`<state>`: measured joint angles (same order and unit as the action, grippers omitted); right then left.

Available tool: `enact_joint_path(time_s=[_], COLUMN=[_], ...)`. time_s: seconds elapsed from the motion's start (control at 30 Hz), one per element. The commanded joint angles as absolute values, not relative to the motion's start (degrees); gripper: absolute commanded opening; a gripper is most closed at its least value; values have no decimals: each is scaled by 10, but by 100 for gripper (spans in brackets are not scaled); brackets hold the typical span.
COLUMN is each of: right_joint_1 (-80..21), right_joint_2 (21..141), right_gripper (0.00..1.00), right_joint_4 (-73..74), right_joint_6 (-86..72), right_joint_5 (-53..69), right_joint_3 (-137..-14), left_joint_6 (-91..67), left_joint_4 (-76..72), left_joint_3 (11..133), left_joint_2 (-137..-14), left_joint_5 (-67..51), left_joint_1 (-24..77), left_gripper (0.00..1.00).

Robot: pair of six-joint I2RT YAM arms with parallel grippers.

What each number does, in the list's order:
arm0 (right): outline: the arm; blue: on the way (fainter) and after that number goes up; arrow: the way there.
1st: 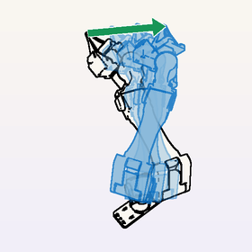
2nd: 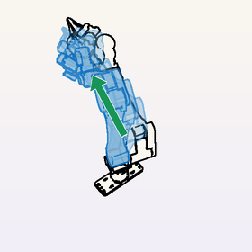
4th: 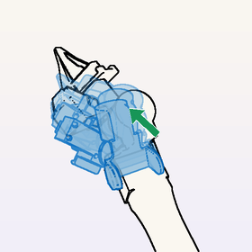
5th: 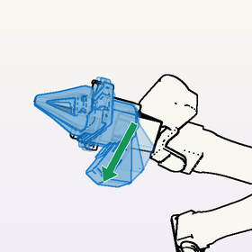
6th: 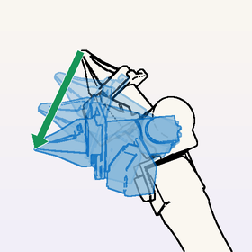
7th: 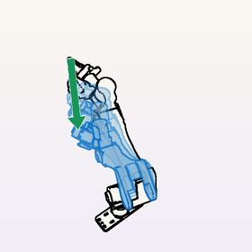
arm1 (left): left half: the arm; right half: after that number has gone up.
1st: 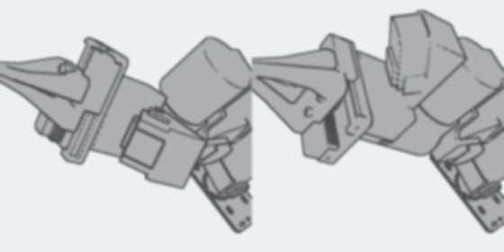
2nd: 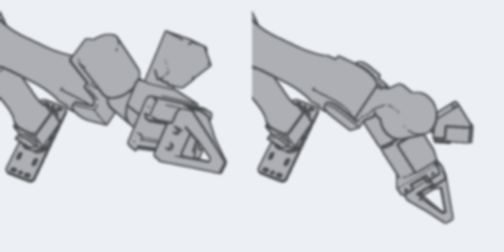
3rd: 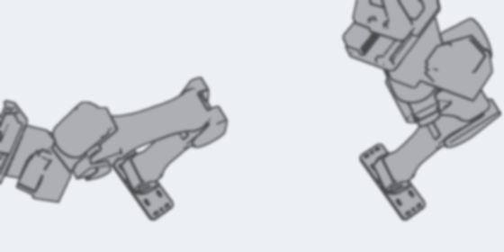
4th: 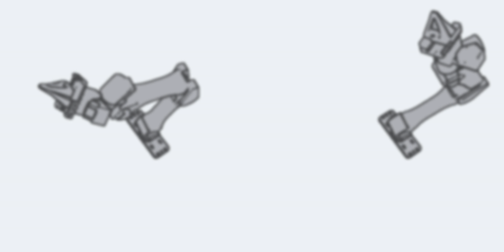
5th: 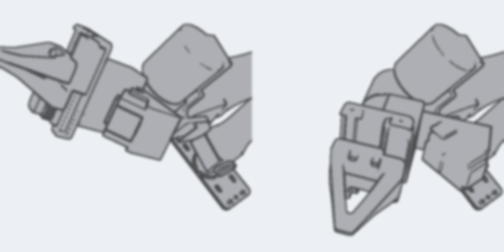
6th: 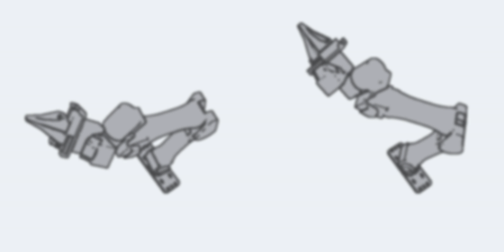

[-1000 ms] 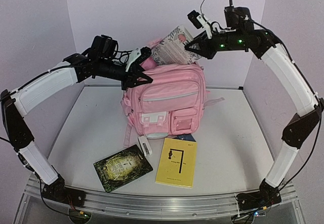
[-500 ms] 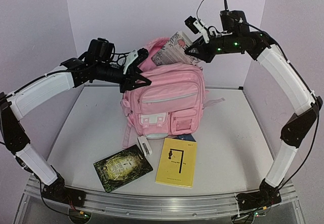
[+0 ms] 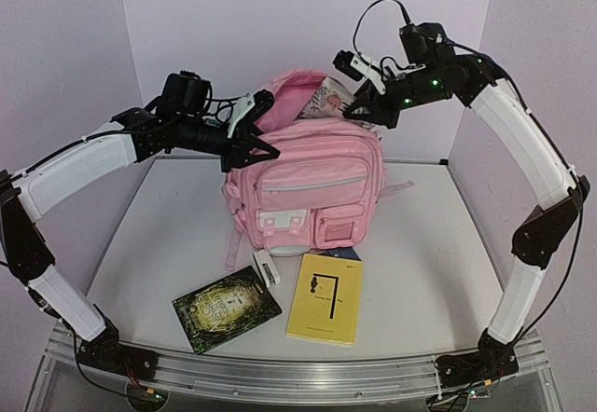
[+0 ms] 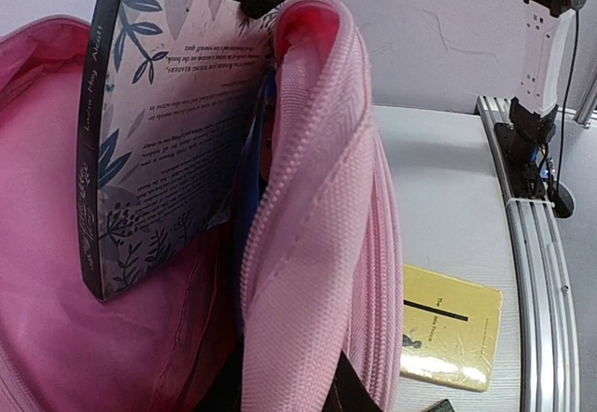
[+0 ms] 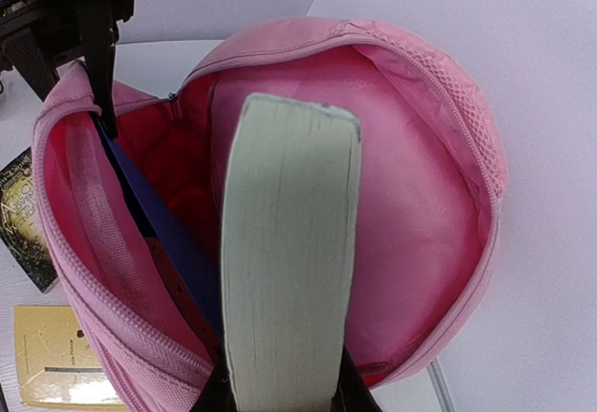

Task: Pack the student bag
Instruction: Place the book in the student bag.

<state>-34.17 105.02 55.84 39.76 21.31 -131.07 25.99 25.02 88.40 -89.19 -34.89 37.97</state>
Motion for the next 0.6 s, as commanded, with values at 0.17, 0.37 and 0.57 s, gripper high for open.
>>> enact_joint_path(time_s=[0.17,0.37,0.57], right_joint_1=[-339,-340,-339], right_joint_2=[1026,977,931], right_gripper=[68,87,98], right_joint_4=[476,403,327], right_joint_6=[346,319,272], right_joint_5=[207,193,182], right_joint_3=[-1276,-1222,-1164], left_joint_6=[248,243,188], left_joint_4=[300,297,279], left_joint_3=[877,875,873], left_joint_2=[-878,-878,-873], left_joint_5=[-334,-327,-302], left_joint_1=[373,373,371], left_gripper=[21,21,29])
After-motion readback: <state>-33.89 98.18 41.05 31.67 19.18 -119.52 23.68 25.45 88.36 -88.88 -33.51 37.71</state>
